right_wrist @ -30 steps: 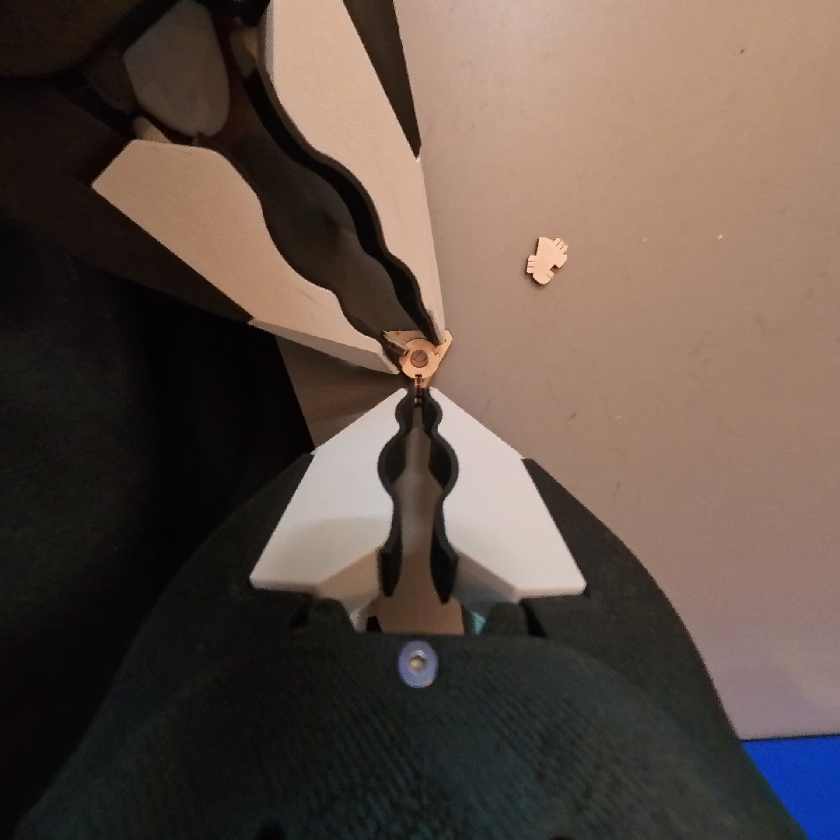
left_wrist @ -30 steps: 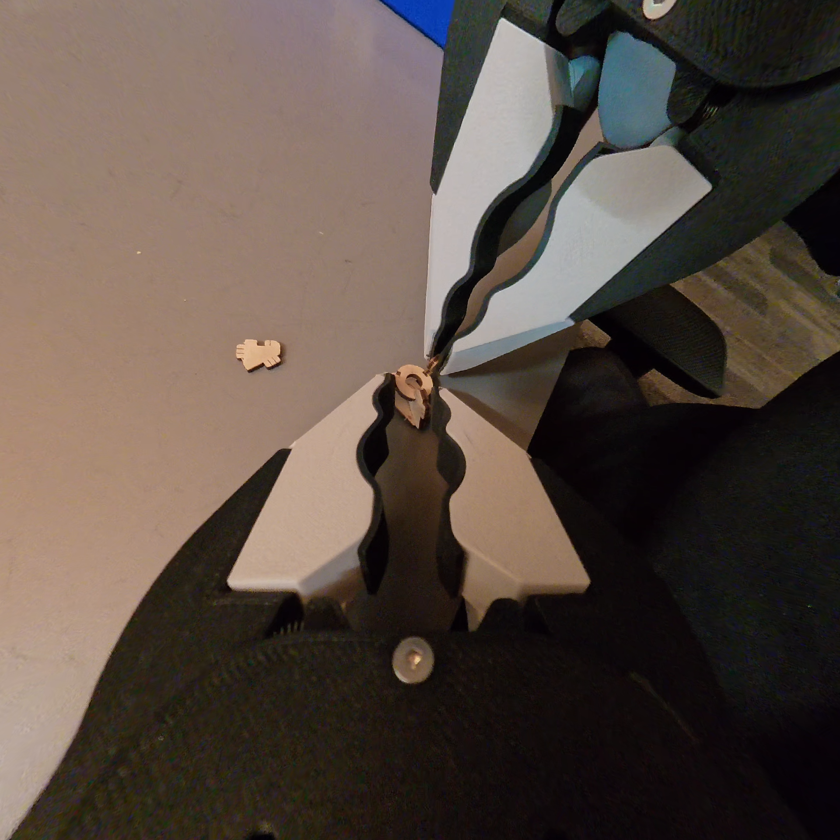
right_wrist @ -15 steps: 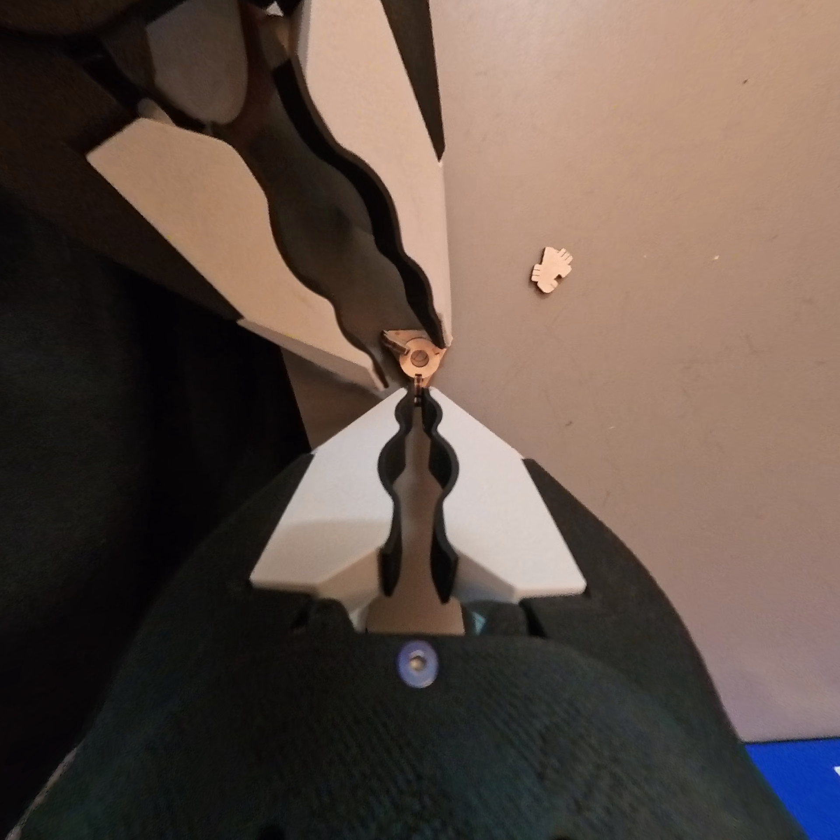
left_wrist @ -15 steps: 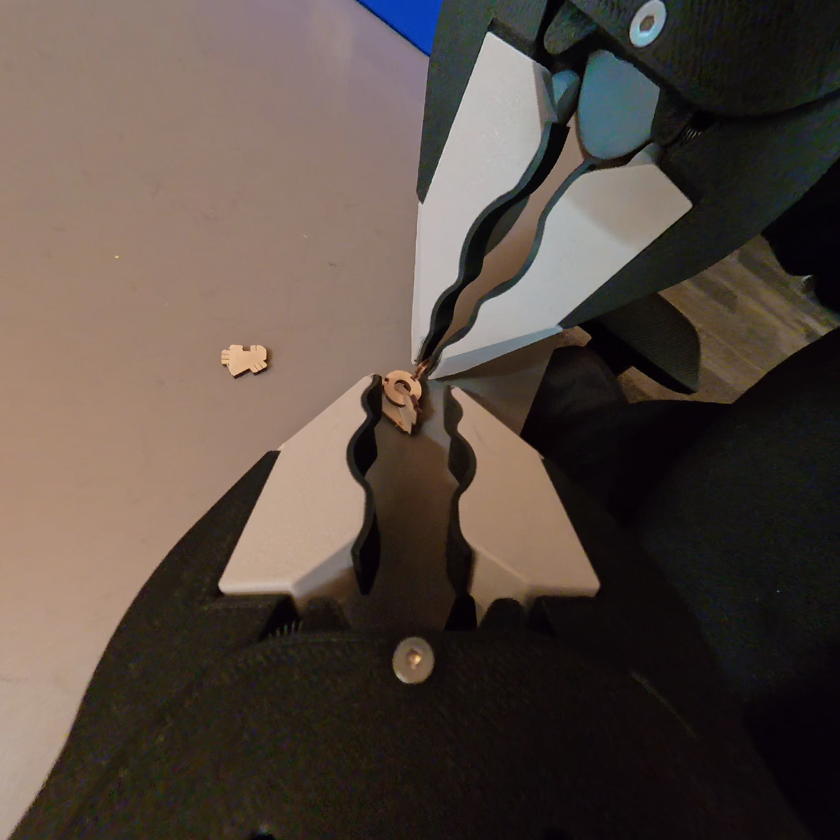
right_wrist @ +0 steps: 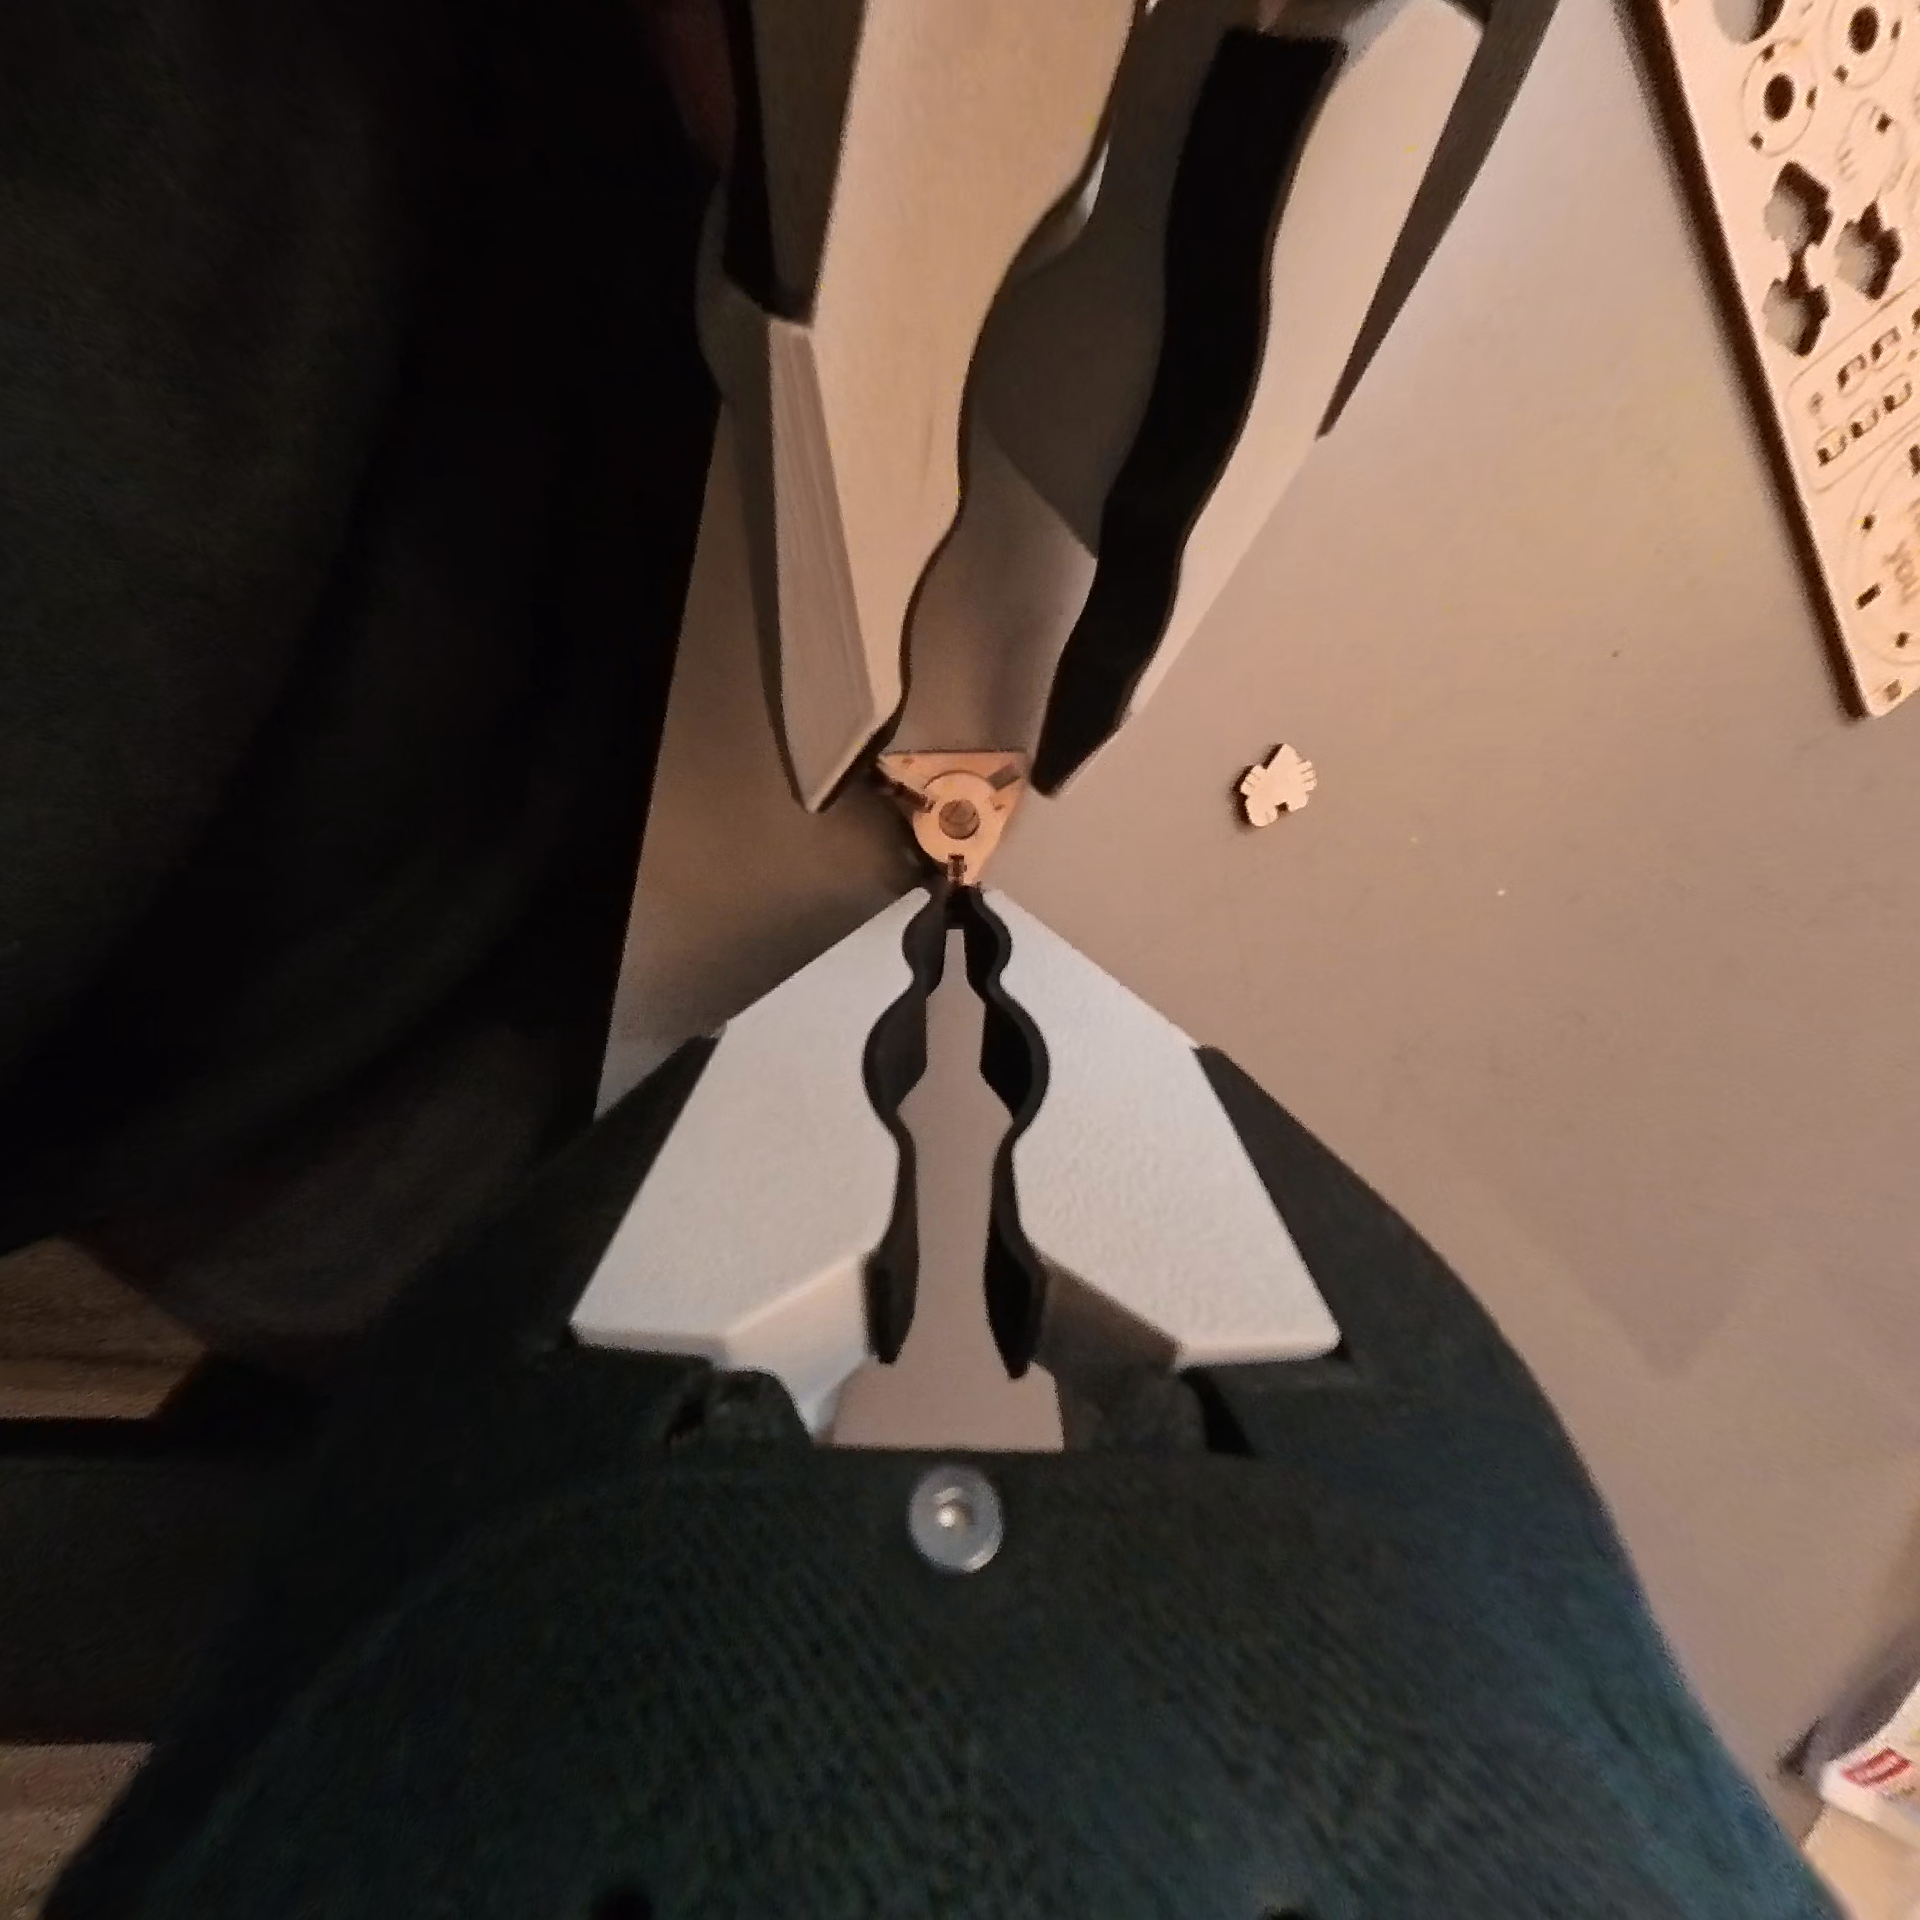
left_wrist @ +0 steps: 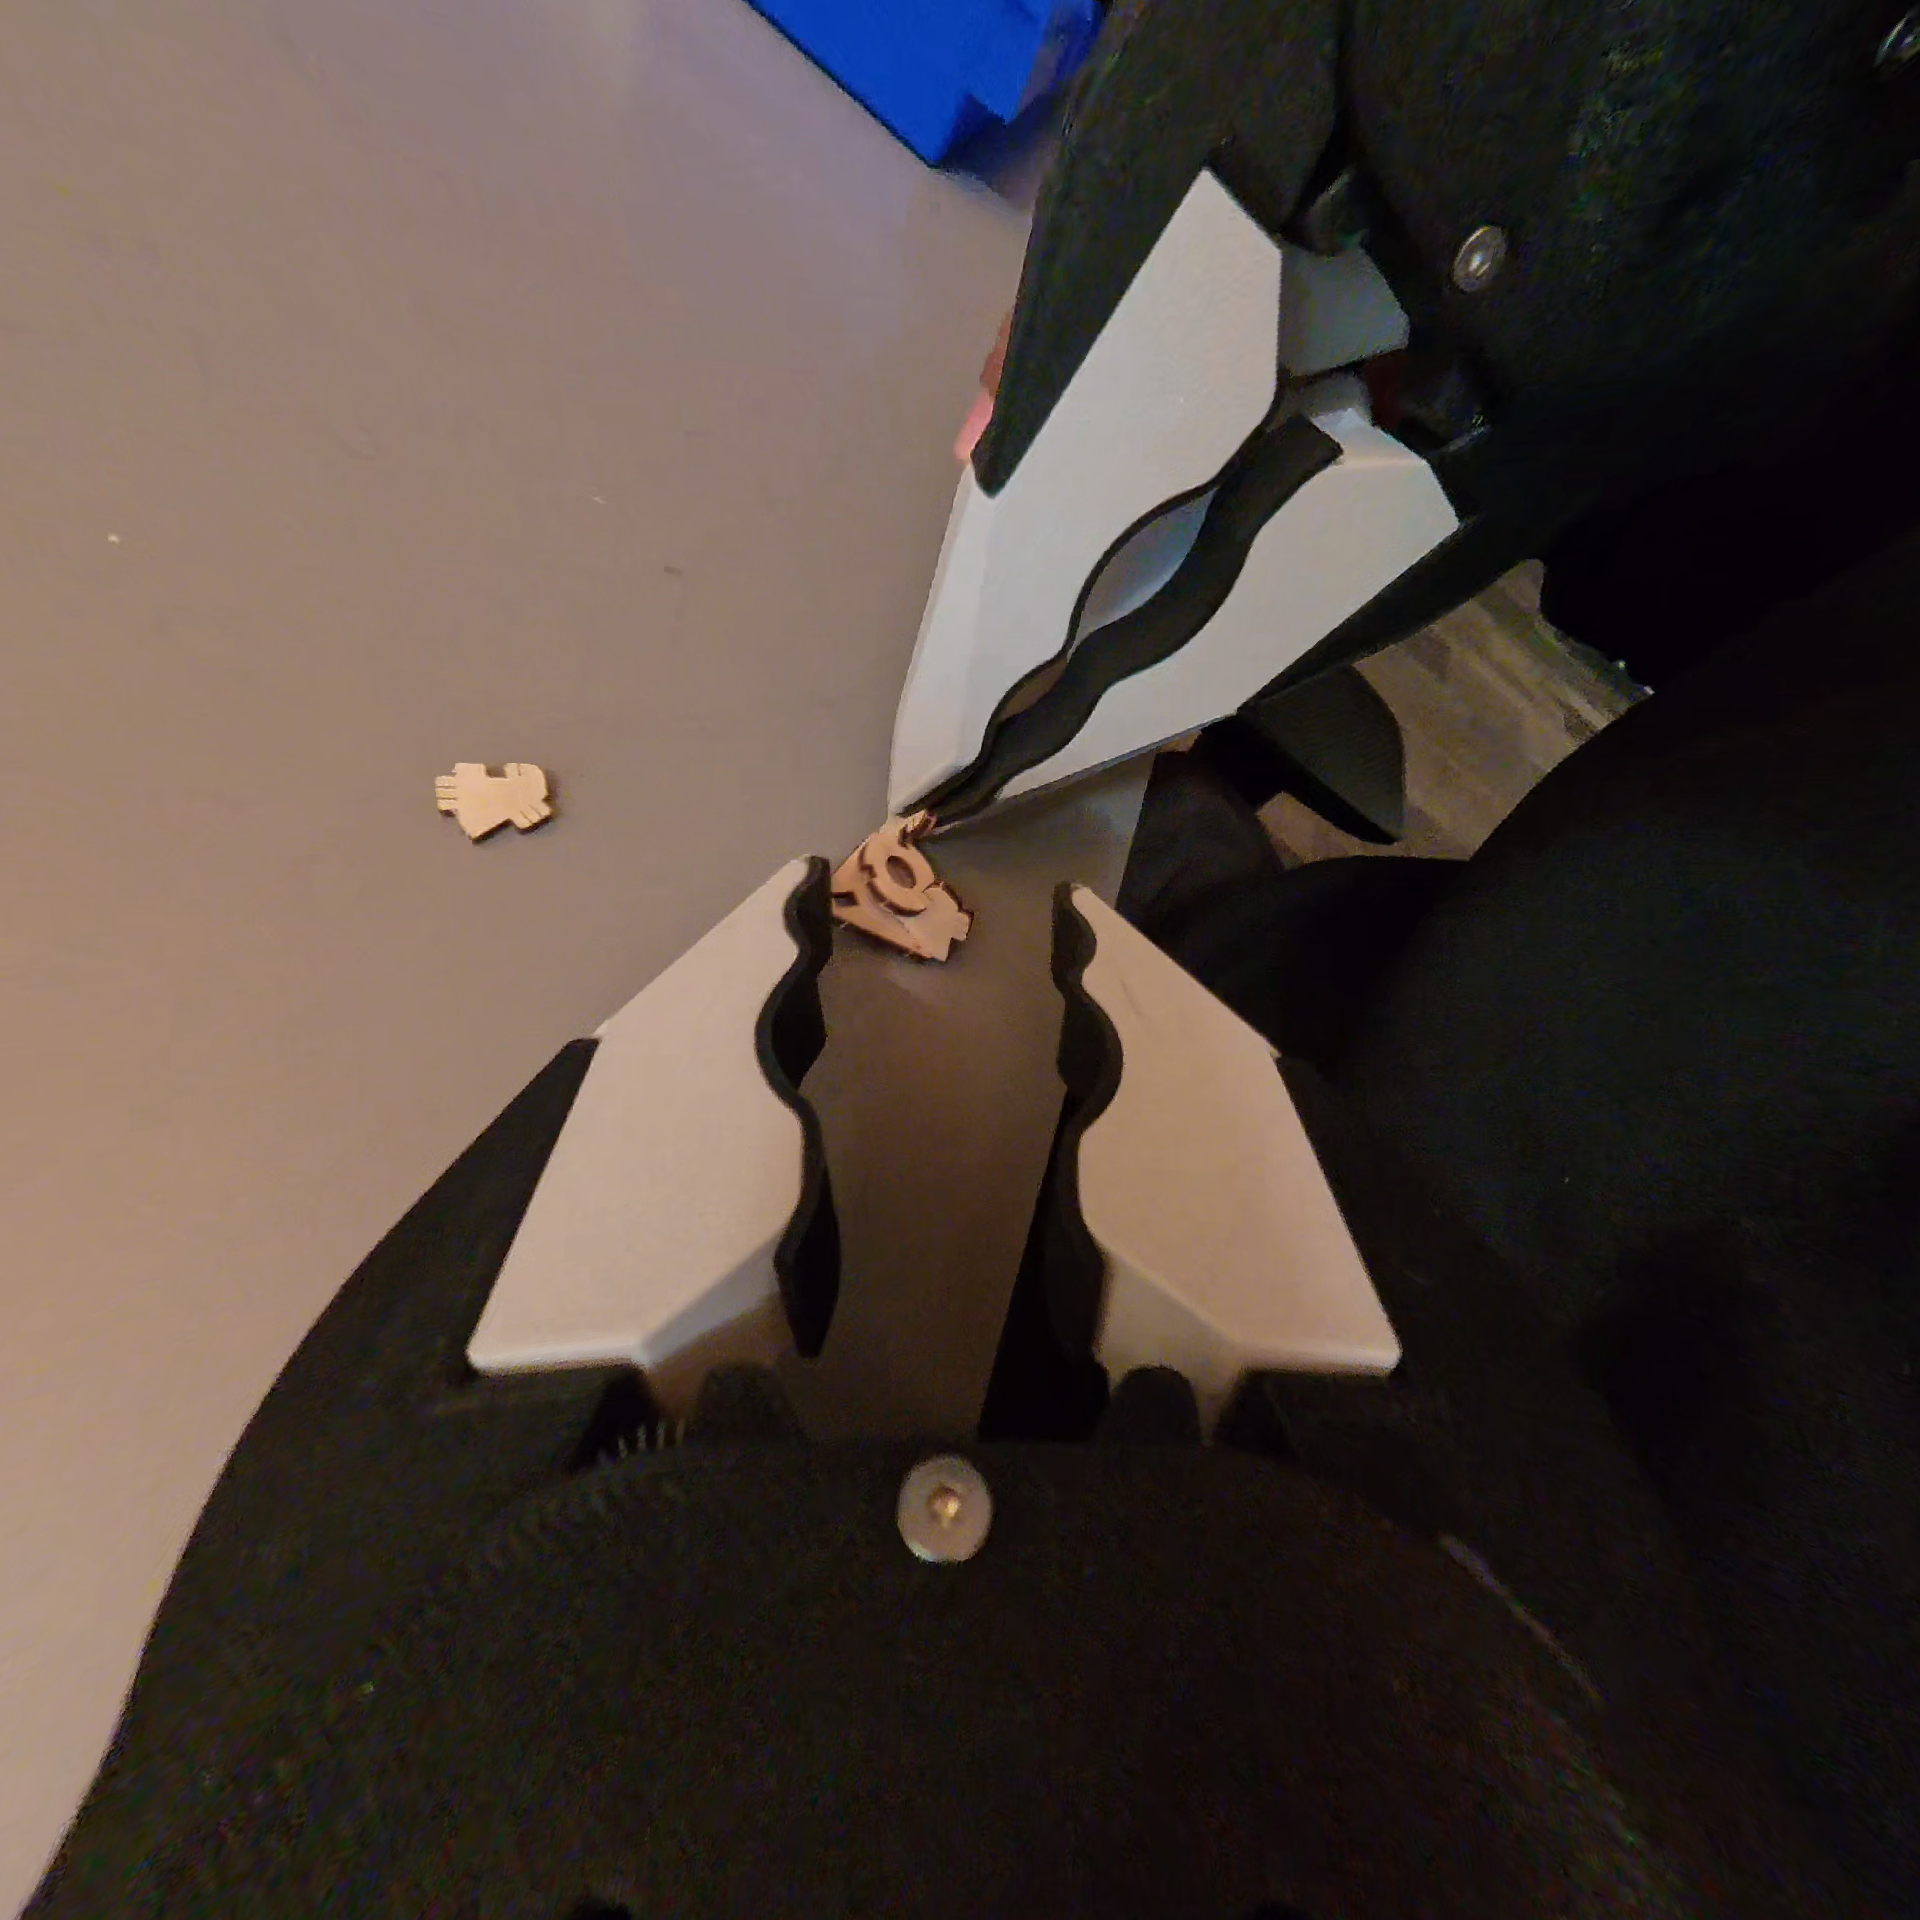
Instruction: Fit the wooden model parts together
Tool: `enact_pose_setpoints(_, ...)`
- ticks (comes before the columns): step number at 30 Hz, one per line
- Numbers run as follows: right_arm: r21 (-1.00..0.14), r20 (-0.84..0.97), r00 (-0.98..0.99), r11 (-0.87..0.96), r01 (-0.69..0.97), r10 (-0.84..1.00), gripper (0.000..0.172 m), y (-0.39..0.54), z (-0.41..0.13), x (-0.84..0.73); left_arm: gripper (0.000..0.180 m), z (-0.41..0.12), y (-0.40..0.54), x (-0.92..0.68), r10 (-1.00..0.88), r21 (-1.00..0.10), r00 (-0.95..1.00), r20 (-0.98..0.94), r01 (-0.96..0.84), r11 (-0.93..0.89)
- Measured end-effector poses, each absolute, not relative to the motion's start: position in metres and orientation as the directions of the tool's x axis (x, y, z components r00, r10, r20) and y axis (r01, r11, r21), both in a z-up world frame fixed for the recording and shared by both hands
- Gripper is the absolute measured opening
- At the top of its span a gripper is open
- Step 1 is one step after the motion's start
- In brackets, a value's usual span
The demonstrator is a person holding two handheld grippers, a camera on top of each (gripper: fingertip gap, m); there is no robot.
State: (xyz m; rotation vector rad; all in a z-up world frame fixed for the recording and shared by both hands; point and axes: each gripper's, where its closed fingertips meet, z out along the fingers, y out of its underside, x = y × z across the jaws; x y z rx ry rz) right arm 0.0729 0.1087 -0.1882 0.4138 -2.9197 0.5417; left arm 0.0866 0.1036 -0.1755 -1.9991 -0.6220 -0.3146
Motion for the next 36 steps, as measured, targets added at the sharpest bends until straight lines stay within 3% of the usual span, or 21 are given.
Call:
enact_pose_setpoints(12, -0.344, 0.208, -0.935, 0.874, -0.344, -0.287, 0.001, 0.1069, -0.1884, 0.0742, 0.018, -0.1807, 0.1058, 0.0825, 0.32, -0.694, 0.79, 0.524, 0.613, -0.377)
enact_pose_setpoints(36, -0.344, 0.175, -0.954, 0.893, -0.291, -0.243, 0.001, 0.1057, -0.189, 0.076, 0.017, -0.1806, 0.105, 0.0824, 0.319, -0.699, 0.79, 0.523, 0.612, -0.371)
